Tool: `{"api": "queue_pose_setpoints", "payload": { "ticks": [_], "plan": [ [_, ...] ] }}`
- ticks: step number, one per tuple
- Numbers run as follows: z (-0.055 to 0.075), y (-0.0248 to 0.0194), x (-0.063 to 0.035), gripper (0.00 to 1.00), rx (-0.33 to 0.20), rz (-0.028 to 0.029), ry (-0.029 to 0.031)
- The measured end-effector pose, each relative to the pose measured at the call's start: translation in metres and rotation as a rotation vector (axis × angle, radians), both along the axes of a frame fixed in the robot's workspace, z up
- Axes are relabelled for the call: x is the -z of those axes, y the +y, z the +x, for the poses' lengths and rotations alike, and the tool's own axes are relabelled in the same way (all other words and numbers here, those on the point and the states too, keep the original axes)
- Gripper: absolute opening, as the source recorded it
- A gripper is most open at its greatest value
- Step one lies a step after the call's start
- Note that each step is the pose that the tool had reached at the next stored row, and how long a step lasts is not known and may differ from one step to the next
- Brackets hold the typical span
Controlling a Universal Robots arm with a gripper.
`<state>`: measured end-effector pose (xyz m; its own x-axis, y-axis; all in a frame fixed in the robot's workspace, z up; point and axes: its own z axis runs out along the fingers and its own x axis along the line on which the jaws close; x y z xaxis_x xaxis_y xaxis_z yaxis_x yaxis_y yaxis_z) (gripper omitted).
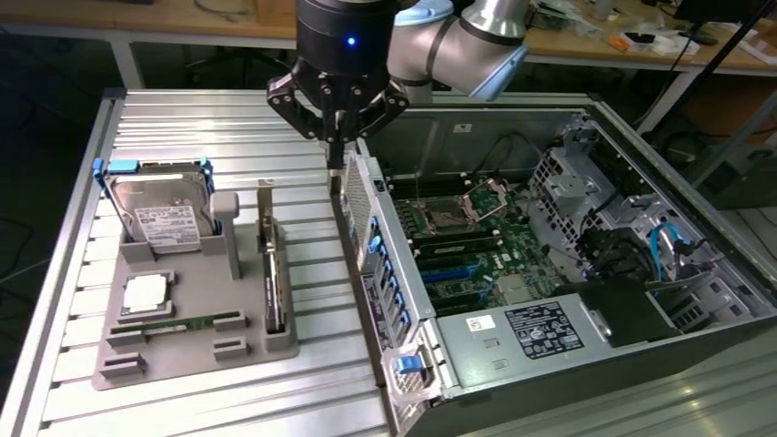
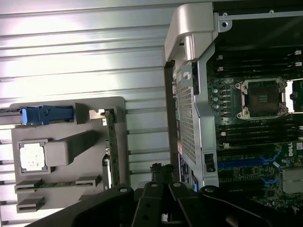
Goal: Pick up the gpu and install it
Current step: 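Reach for the gpu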
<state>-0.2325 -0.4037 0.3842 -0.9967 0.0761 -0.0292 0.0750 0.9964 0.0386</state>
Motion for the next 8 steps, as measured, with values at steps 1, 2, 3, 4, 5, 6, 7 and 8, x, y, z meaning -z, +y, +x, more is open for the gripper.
{"api": "queue_pose_setpoints", "payload": {
  "ticks": [1,2,3,4,5,6,7,8],
  "plan": [
    [-0.0008,0.0000,0.0001,0.11,0.000,0.0001,-0.0001],
    [-0.0017,0.0000,0.0002,0.11,0.000,0.0000,-0.0001],
    [-0.0026,0.0000,0.0003,0.11,0.000,0.0001,-0.0002],
    [-0.0036,0.0000,0.0004,0.11,0.000,0.0001,-0.0002],
    [-0.0045,0.0000,0.0005,0.11,0.000,0.0000,-0.0002],
    [-0.0058,0.0000,0.0006,0.11,0.000,0.0001,-0.0002],
    [-0.0068,0.0000,0.0008,0.11,0.000,0.0001,-0.0003],
    [-0.0081,0.0000,0.0009,0.11,0.000,0.0000,-0.0003]
  ]
}}
